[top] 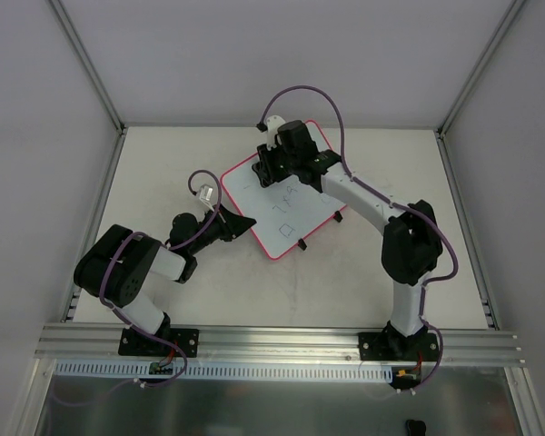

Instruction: Erase the whiteboard

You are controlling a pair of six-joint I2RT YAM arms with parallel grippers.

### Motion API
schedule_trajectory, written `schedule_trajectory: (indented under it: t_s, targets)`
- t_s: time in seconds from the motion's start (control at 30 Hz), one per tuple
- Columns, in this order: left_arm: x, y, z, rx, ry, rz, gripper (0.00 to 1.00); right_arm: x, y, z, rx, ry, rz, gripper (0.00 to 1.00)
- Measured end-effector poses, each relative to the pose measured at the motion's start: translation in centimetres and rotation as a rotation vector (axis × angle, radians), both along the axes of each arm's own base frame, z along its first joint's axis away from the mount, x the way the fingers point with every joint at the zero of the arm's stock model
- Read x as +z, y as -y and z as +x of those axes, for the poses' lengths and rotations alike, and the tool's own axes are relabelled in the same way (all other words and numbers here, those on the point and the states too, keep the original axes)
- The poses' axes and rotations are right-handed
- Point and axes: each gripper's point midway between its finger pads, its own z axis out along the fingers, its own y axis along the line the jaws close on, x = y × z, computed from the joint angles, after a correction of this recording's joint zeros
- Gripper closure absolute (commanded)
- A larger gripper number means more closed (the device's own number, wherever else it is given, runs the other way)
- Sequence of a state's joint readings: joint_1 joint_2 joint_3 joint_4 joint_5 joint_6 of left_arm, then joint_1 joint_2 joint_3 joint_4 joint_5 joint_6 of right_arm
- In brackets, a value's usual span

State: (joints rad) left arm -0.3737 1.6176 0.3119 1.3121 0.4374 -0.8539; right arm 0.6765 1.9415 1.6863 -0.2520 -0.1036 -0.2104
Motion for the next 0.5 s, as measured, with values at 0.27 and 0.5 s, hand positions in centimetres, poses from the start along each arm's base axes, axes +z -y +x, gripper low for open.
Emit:
schedule_trajectory:
  t_s: [0.27,0.5]
  targets:
    - [0.0,0.1,-0.1,-0.005,-0.001,0.000,1.00,0.0,0.1,-0.2,-0.006,0.021,-0.010,1.00]
    - [-0.2,0.0,-0.2,-0.005,-0.006,0.002,1.00,-0.5,-0.9,-1.7,0.000,0.061,-0.058,1.00]
